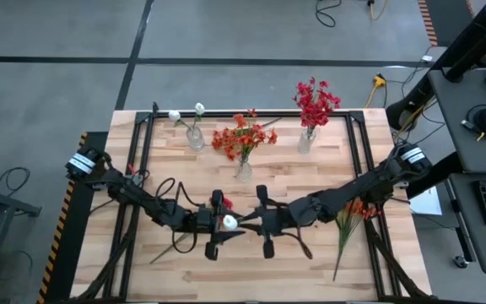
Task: Sort flowers into vase by color
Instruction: Put the white tulip into the top left transparent vase
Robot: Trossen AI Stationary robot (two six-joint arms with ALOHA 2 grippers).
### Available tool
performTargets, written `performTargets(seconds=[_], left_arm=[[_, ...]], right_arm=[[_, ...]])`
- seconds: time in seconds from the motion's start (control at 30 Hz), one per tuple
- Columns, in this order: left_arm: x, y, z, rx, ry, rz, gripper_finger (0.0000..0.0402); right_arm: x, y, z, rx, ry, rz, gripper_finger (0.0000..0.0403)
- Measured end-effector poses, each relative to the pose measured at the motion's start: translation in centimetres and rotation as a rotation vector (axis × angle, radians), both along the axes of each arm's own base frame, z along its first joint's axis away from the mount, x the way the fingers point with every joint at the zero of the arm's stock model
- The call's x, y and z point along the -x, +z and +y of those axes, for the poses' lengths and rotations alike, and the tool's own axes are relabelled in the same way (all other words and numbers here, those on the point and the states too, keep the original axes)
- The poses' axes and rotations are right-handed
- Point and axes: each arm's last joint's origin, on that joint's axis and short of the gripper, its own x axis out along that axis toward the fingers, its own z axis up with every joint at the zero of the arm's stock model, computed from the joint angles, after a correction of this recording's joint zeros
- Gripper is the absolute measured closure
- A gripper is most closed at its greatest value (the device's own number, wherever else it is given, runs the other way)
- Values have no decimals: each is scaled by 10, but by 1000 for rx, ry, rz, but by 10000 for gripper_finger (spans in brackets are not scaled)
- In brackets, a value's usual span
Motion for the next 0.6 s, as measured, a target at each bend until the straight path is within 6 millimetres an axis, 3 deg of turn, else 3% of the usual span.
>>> performTargets(seconds=[0.33,0.6], left_arm=[[0,1,0,-14,11,-6,384],[1,2,1,-10,13,-13,394]], right_arm=[[-1,4,-1,-20,-16,45,377],[2,9,-2,-69,-21,43,286]])
